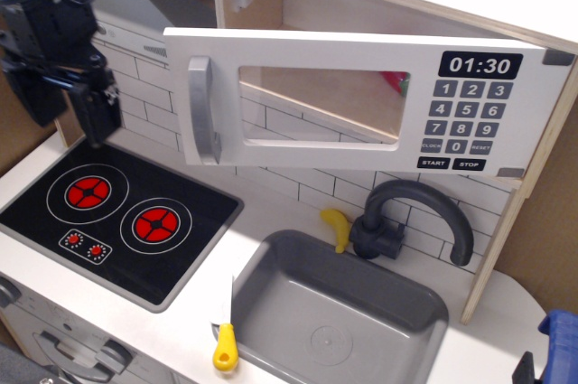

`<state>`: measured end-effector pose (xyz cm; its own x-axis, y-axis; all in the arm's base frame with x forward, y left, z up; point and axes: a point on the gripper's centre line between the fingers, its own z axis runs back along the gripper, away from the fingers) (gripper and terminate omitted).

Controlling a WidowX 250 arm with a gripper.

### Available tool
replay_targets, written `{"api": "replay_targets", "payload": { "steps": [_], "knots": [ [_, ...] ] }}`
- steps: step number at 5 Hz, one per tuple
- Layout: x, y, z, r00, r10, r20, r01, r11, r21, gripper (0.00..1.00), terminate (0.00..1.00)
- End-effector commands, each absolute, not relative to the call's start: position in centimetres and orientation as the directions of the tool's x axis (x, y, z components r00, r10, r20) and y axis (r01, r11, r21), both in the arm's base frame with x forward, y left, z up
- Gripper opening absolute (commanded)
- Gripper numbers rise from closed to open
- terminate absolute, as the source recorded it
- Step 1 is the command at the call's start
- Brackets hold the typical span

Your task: Open microwave

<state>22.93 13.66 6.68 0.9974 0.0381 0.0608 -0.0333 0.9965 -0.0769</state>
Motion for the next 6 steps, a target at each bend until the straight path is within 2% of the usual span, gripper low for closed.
{"api": "replay_targets", "payload": {
  "steps": [1, 2, 3, 4, 6],
  "knots": [
    [30.1, 14.4, 8.7, 0.953, 0.243, 0.18, -0.248, 0.969, 0.006, 1.0, 0.0],
    [32.5, 12.2, 9.0, 0.952, 0.238, 0.193, -0.246, 0.969, 0.016, 1.0, 0.0],
    [31.6, 8.1, 9.5, 0.97, 0.132, 0.205, -0.128, 0.991, -0.035, 1.0, 0.0],
    [29.4, 4.3, 9.3, 0.979, 0.071, 0.191, -0.061, 0.996, -0.057, 1.0, 0.0],
    [23.8, -0.8, 9.1, 0.99, -0.021, 0.141, 0.029, 0.998, -0.054, 1.0, 0.0]
  ]
}}
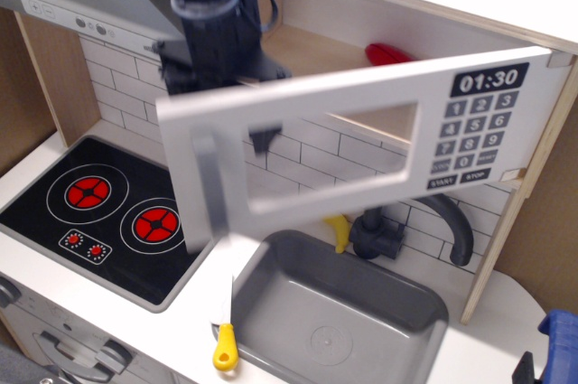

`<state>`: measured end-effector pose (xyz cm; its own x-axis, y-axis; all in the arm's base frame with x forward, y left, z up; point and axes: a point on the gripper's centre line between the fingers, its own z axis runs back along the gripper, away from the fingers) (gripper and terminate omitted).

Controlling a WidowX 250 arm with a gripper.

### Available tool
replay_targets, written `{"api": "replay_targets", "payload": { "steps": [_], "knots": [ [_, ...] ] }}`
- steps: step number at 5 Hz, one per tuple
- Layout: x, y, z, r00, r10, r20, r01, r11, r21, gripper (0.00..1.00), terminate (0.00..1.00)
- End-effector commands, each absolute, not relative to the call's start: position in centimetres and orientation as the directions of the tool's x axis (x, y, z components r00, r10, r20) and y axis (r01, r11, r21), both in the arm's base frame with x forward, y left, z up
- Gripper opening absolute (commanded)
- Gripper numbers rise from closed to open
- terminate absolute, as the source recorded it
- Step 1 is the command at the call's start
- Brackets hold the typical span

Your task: Open microwave

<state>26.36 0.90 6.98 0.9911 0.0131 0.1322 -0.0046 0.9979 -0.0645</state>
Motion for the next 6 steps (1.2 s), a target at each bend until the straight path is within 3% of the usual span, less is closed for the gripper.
{"api": "replay_targets", "payload": {
  "steps": [1, 3, 5, 6],
  "knots": [
    [22.8, -3.8, 8.1, 0.995, -0.038, 0.097, 0.043, 0.998, -0.048, 1.0, 0.0],
    [22.6, -7.2, 8.4, 0.992, -0.044, 0.121, 0.053, 0.996, -0.07, 1.0, 0.0],
    [22.6, -7.2, 8.4, 0.992, -0.044, 0.121, 0.053, 0.996, -0.07, 1.0, 0.0],
    [22.6, -7.2, 8.4, 0.992, -0.044, 0.121, 0.053, 0.996, -0.07, 1.0, 1.0]
  ]
}}
